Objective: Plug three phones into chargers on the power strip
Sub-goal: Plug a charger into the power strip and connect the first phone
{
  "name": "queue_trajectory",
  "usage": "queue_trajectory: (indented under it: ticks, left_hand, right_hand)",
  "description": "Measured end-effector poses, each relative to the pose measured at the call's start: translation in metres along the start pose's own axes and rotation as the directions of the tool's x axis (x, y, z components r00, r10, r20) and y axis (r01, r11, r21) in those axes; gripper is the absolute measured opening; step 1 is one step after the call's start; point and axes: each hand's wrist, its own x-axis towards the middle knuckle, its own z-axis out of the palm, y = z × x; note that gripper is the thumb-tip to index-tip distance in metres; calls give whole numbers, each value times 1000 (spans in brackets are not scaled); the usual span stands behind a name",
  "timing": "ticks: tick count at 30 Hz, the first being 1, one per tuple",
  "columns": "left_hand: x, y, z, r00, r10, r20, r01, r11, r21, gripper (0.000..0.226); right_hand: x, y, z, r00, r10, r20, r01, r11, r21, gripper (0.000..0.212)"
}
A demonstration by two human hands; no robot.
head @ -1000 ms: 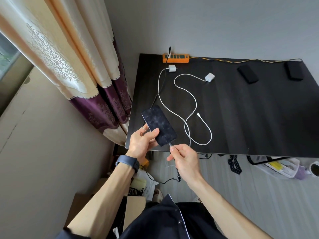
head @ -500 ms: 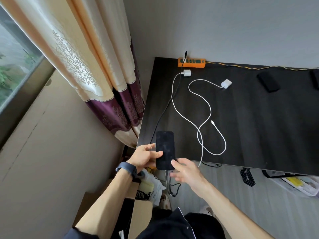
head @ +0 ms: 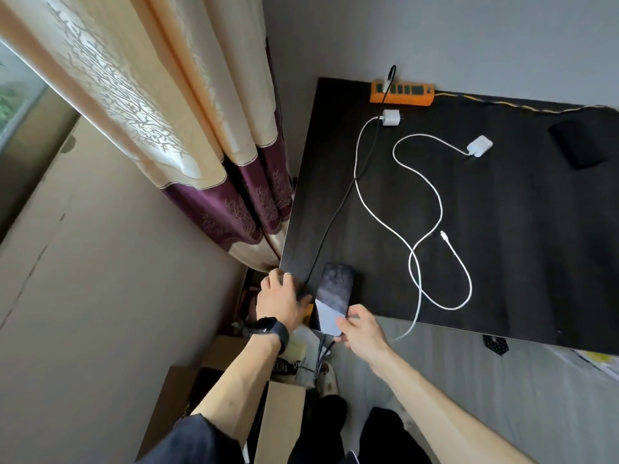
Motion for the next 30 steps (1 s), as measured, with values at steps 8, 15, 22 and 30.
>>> queue_trajectory:
  ticks: [8,15,22,30]
  left_hand:
    - [1,-22,25,974,-227,12,219,926,-307,32]
    - [8,-13,31,991,-105,-79,82,963,-255,32]
    - [19,-9,32,924,-382,-10,338,829,-445,30]
    - [16,-15,33,981,-183,-71,147,925,-352,49]
  right_hand:
    - [48,-20,0,998,6,-65,-14,993,-118,6]
    - [68,-35,7,993,-22,-115,-21,933,-359,13]
    - [67,-54,22,967,-213,-143,73,763,-642,33]
    - [57,-46,30,951,-289,-114,142,730,-669,62]
